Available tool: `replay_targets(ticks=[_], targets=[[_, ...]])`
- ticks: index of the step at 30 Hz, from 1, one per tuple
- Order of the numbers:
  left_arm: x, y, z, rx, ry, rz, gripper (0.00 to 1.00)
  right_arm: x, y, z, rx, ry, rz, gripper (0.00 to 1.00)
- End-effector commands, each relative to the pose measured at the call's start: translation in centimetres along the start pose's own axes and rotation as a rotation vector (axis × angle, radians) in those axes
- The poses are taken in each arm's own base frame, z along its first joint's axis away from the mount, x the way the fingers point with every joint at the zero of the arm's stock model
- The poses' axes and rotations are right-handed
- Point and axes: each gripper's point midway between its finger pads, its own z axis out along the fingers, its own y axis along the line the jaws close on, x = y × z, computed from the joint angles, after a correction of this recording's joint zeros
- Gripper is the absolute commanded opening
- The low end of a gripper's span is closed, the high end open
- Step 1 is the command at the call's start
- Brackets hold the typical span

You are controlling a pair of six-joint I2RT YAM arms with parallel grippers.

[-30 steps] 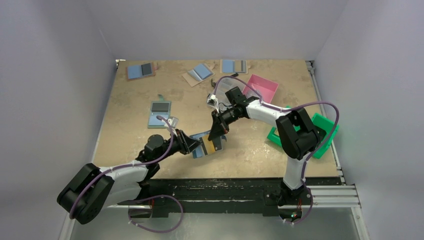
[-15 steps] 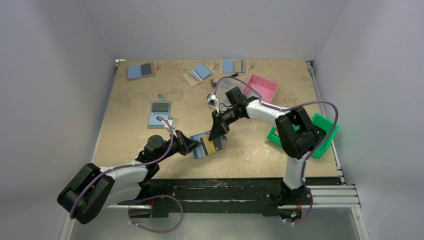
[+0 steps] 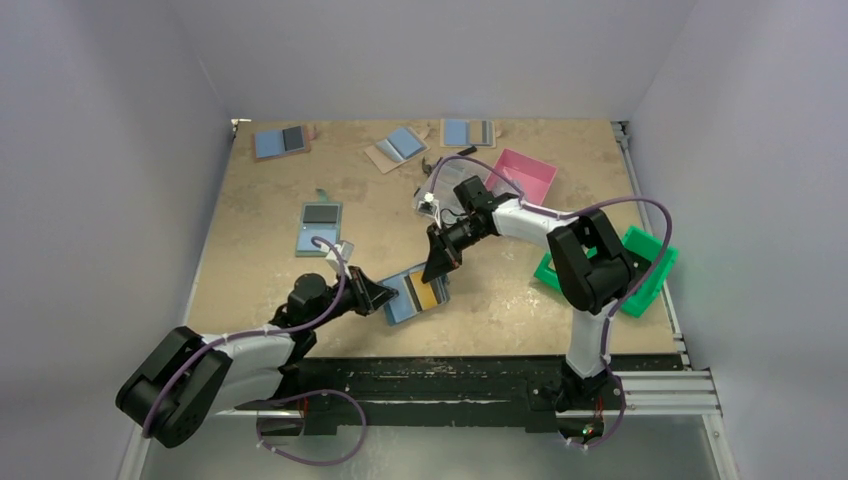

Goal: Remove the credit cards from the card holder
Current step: Remove the credit card from the card holder, then place the credit card in the storage box.

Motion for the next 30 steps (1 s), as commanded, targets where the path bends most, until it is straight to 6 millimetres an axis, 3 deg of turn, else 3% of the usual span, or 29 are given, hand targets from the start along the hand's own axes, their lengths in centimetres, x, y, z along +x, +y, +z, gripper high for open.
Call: replay_targets(ticks=[1,5,9,15,18,23,26,30], targets=[[0.4,0.7,-0.4,-0.007,0.006,0.014,0.0,-0.6,-1.5,-0.8,0.051,-0.004,-0.048,0.0],[0.7,1.8,-0.4,-0.048,0.014,-0.001,0.0,-0.3,-1.9,-0.8,0.058,0.009,-0.05,0.0],[1.0,4.0,-0.4,-0.156,0.025,-0.034,0.0,-0.4,-1.0,-1.9,0.055,0.037,-0.102,0.0],[1.2,6.6,-0.4,-0.302,0.045,-0.062,0.0,-1.7,1.8,-5.4,0.07,0.034,-0.285,0.0],[1.2,6.9,-0.3,-0.32,0.062,-0.056,0.0,-2.6,1.8,-7.9,0.122,-0.005,-0.319,0.0],[0.9,6.7,0.0,-0.329,0.088,-0.042,0.0,-3.4,0.1,-14.3,0.302,-0.037,-0.337,0.0],[0.2,6.3,0.2,-0.328,0.093,-0.026,0.0,-3.7,-0.4,-19.8,0.454,-0.111,-0.32,0.0],[-1.0,5.2,1.1,-0.297,0.095,0.004,0.0,-2.2,-0.4,-27.1,0.67,-0.214,-0.249,0.0]])
